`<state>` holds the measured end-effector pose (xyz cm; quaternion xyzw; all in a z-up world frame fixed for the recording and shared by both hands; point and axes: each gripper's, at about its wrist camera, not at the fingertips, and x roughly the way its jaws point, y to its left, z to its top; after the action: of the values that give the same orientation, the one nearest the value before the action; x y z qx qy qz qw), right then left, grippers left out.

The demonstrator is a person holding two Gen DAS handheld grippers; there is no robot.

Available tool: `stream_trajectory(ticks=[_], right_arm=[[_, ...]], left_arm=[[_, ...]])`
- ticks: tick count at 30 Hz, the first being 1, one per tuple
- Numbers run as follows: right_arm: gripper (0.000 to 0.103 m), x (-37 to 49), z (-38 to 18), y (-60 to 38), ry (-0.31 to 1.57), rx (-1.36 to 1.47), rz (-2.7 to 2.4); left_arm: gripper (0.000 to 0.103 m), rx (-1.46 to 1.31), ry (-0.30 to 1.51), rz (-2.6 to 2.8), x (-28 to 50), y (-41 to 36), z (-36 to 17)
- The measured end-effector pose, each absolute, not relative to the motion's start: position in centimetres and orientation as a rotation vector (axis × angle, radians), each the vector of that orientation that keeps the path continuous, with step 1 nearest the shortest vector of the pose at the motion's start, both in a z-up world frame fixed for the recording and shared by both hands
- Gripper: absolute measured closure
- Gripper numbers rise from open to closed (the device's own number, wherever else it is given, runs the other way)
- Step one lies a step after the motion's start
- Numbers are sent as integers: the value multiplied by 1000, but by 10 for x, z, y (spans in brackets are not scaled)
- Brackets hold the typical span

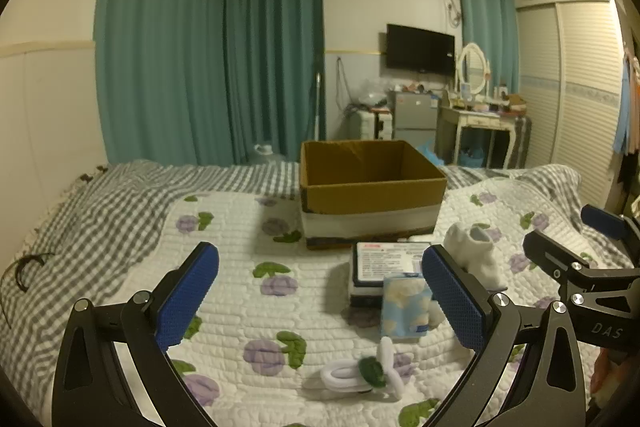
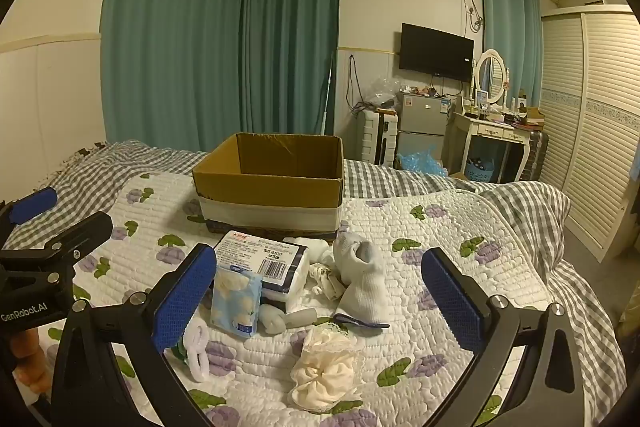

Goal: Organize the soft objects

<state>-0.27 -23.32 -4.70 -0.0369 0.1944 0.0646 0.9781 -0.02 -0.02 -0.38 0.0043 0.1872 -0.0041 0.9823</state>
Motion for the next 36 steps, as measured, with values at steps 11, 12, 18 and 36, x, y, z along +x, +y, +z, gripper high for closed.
stream_trajectory(ticks=[11, 12, 18, 36], right_arm=[[0, -3, -46, -232, 391, -74, 131], [0, -3, -46, -231, 392, -74, 132], [0, -1, -47, -232, 399, -78, 131], [0, -2, -48, -232, 401, -75, 128]], left_arm=[[0, 6, 383, -1, 0, 1, -4], [0, 6, 383, 0, 0, 1, -4], [0, 7, 385, 1, 0, 1, -4], [0, 5, 386, 2, 0, 2, -4]])
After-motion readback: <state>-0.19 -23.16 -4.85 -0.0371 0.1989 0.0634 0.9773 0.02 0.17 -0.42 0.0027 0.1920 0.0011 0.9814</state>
